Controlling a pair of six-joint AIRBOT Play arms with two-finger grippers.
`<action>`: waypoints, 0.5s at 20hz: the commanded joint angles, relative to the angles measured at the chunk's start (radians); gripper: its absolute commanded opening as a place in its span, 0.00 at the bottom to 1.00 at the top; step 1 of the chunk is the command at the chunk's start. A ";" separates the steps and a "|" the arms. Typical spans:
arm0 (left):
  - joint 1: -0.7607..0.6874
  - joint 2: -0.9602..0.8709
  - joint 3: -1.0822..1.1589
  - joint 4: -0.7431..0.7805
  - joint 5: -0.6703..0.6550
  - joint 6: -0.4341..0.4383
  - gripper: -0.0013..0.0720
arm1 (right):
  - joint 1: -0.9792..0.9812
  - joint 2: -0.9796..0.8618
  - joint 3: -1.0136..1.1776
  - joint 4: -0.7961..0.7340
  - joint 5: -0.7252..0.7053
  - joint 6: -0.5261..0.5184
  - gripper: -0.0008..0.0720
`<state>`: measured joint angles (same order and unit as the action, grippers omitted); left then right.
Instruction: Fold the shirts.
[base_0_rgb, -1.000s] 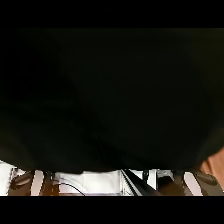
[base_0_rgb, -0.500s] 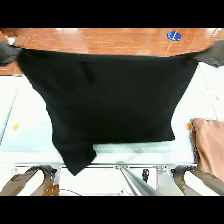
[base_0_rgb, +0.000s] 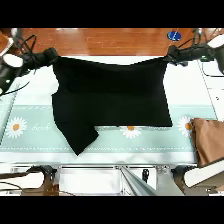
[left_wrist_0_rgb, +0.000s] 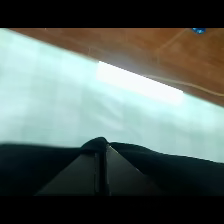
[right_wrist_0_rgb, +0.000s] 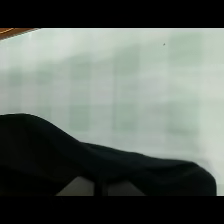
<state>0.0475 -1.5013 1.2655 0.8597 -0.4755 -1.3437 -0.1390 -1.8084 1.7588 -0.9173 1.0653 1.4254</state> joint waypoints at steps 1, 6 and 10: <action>-0.008 -0.090 0.034 0.000 -0.012 -0.022 0.05 | -0.009 -0.139 0.114 0.000 0.021 0.039 0.04; 0.030 -0.088 0.071 0.000 -0.218 -0.008 0.05 | -0.085 -0.141 0.118 0.023 0.250 0.010 0.04; 0.101 -0.089 0.095 0.009 -0.535 0.085 0.05 | -0.126 -0.141 0.118 0.006 0.478 -0.061 0.04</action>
<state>0.1078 -1.5856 1.3449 0.8623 -0.7834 -1.3056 -0.2363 -1.9438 1.8717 -0.9035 1.3739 1.4071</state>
